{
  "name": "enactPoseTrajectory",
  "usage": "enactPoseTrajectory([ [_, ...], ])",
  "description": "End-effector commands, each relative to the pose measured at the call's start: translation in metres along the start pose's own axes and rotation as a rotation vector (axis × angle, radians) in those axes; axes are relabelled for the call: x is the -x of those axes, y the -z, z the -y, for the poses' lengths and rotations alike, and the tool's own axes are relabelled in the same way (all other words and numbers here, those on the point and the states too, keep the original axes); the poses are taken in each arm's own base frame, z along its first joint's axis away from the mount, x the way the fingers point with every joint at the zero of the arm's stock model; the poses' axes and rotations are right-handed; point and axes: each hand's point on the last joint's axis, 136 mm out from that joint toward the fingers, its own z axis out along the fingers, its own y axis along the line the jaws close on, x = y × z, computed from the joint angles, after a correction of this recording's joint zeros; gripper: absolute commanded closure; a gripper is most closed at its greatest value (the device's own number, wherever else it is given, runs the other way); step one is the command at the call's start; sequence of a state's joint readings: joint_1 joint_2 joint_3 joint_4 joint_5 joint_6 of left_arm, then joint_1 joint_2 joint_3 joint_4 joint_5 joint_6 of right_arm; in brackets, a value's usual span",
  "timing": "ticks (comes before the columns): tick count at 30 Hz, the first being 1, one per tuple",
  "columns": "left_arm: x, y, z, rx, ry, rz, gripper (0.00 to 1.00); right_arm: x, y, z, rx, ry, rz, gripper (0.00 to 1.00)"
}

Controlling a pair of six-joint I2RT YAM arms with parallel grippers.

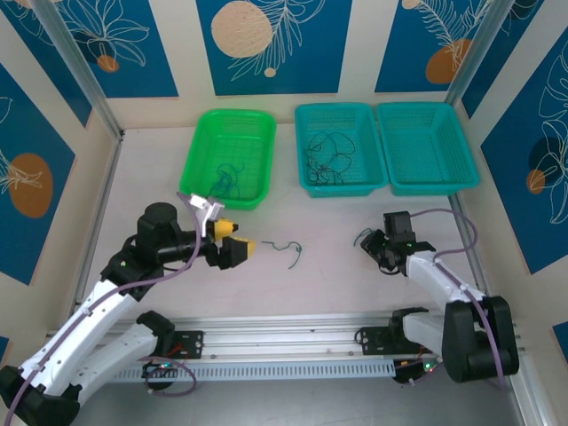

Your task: Untangle the cables

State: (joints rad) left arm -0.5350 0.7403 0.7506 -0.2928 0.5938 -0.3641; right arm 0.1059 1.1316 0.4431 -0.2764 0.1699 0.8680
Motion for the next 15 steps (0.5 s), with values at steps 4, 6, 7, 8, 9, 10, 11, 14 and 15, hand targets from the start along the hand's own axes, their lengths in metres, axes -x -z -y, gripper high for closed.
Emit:
enactPoseTrajectory([
  [4, -0.003, 0.003, 0.006, -0.017, -0.002, -0.005, 0.0, 0.017, -0.001, -0.021, 0.053, 0.003, 0.026, 0.95],
  [6, -0.005, 0.003, 0.008, -0.03, -0.006, -0.015, 0.0, 0.019, 0.004, -0.021, 0.052, 0.006, 0.041, 0.99],
  [7, -0.006, 0.002, 0.008, -0.036, -0.007, -0.02, 0.0, 0.021, 0.009, -0.023, 0.058, 0.01, 0.053, 1.0],
  [8, -0.007, 0.002, 0.009, -0.044, -0.007, -0.024, 0.0, 0.022, 0.015, -0.025, 0.07, 0.016, 0.067, 1.0],
  [9, -0.008, 0.002, 0.01, -0.054, -0.005, -0.03, 0.0, 0.023, 0.021, -0.026, 0.081, 0.017, 0.079, 1.0],
  [10, -0.009, 0.001, 0.012, -0.061, -0.002, -0.033, 0.0, 0.024, 0.027, -0.028, 0.092, 0.02, 0.087, 1.0],
  [11, -0.009, 0.001, 0.013, -0.07, 0.001, -0.032, 0.0, 0.026, 0.035, -0.033, 0.113, 0.024, 0.103, 1.0],
  [14, -0.005, 0.0, 0.017, -0.095, 0.004, -0.018, 0.0, 0.032, 0.059, -0.045, 0.168, 0.034, 0.145, 1.0],
  [15, -0.004, -0.001, 0.019, -0.102, 0.004, -0.014, 0.0, 0.035, 0.068, -0.05, 0.186, 0.036, 0.159, 1.0],
])
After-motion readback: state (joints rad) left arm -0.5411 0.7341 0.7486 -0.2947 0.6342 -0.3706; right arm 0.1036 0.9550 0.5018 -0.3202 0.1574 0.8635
